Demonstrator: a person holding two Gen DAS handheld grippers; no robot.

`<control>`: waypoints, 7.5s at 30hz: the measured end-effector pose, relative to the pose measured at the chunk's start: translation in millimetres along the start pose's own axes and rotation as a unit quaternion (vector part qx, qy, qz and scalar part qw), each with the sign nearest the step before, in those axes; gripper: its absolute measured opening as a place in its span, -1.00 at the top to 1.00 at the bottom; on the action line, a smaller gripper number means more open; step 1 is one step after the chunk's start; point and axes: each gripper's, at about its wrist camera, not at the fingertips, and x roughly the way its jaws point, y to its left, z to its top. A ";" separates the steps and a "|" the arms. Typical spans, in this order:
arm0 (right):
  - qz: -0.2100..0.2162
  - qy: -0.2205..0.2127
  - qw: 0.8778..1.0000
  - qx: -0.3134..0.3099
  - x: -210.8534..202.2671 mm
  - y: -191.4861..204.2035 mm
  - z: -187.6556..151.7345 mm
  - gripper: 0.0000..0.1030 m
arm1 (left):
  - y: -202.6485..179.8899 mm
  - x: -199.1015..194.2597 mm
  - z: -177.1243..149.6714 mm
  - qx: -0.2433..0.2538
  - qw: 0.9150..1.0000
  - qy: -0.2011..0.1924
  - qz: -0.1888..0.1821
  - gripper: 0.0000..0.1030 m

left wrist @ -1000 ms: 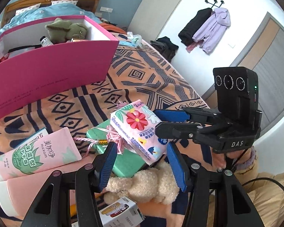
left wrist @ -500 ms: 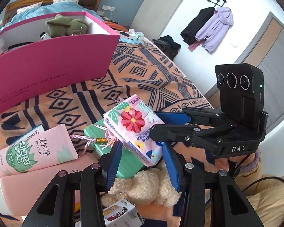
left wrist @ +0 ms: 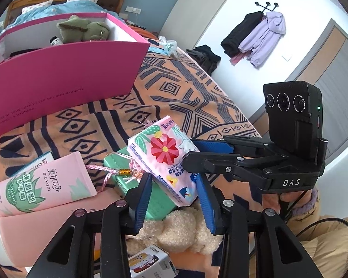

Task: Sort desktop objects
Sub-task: 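Lift the pink floral tissue pack with both grippers toward the pink box, then carry the pink floral pack with both grippers over the box opening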

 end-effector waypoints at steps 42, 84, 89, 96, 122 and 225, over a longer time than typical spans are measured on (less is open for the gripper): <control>-0.002 -0.041 0.999 -0.026 -2.7 24.4 22.3 0.31 | 2.5 -38.9 25.6 0.021 0.997 -0.054 0.046 0.65; -0.002 -0.078 0.993 -0.091 10.8 47.6 98.5 0.31 | 18.4 -79.5 82.3 0.042 0.987 -0.112 0.105 0.66; -0.001 -0.080 0.992 -0.094 12.1 47.4 105.9 0.31 | 21.0 -81.3 87.6 0.042 0.987 -0.115 0.108 0.66; 0.001 -0.081 0.992 -0.094 16.0 45.7 114.9 0.31 | 25.1 -80.8 94.5 0.042 0.986 -0.118 0.112 0.66; -0.003 -0.082 0.992 -0.096 22.2 37.5 135.3 0.31 | 36.4 -78.0 115.3 0.043 0.985 -0.120 0.119 0.67; -0.032 -0.043 0.997 -0.055 86.6 -10.0 190.9 0.33 | 98.2 -35.6 163.2 -0.020 0.986 -0.089 0.138 0.70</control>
